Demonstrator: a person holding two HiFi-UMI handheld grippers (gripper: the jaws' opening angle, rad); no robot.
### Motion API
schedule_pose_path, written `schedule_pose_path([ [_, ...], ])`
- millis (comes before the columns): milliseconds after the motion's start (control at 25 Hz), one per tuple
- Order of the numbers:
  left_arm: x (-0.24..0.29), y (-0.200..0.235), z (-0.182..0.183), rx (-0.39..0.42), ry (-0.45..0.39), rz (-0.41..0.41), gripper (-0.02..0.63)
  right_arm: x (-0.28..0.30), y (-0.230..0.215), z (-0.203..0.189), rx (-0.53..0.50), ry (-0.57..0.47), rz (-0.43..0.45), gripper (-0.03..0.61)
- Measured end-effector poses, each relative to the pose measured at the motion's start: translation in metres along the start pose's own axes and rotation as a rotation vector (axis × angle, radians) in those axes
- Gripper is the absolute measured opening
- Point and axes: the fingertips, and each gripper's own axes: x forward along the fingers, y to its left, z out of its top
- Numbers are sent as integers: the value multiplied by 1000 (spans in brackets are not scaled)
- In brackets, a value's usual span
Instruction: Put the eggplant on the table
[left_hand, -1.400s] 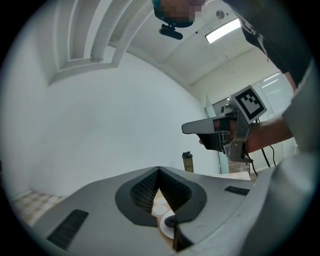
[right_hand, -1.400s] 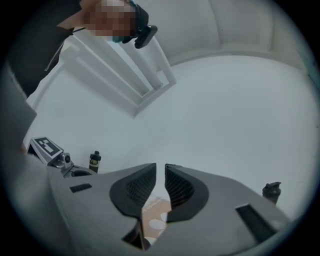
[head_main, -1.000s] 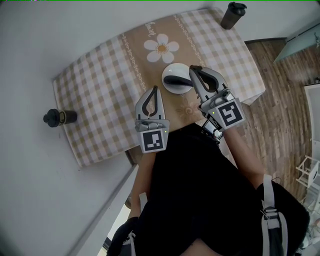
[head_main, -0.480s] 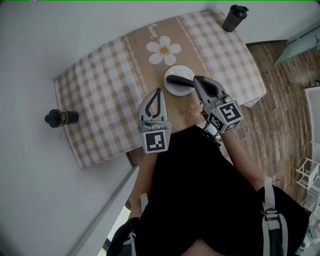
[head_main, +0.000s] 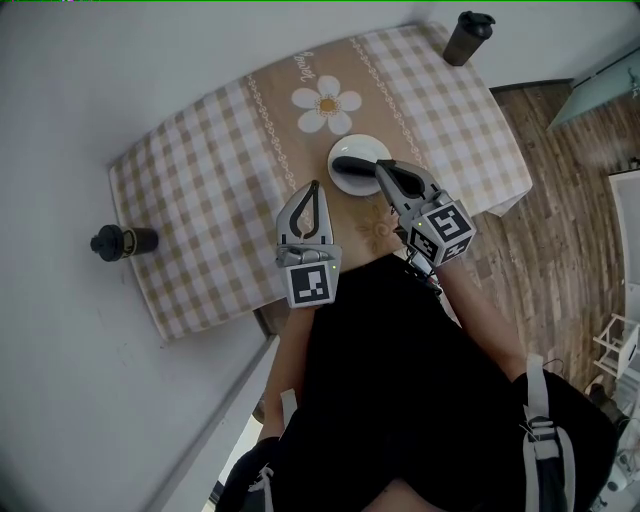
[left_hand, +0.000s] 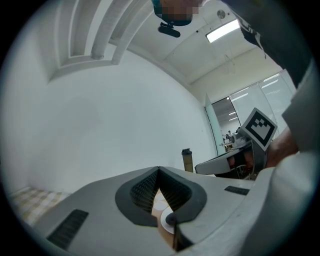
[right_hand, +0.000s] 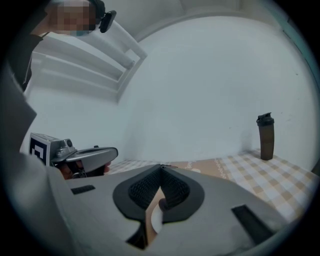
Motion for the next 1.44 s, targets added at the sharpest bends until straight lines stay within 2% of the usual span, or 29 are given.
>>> schedule_pose_path([
  [280, 2, 3, -14, 1, 28, -3, 2, 4, -4, -19, 6, 43, -7, 2],
  [520, 5, 6, -24, -29, 60, -3, 2, 10, -3, -31, 7, 86, -7, 2],
  [760, 6, -16, -48, -68, 128, -39, 2, -1, -2, -40, 11, 118, -18, 2],
  [880, 5, -20, -60, -107, 182, -36, 2, 9, 6, -49, 40, 139, 23, 2],
  [960, 1, -34, -66, -114, 222, -69, 2, 2, 14, -55, 57, 165, 32, 2],
  [1120, 6, -71, -70, -92, 255, -212, 0, -30, 13, -52, 109, 156, -31, 2],
  [1440, 35, -151, -43, 21, 226, -306, 2, -119, -17, -41, 125, 102, -52, 2],
])
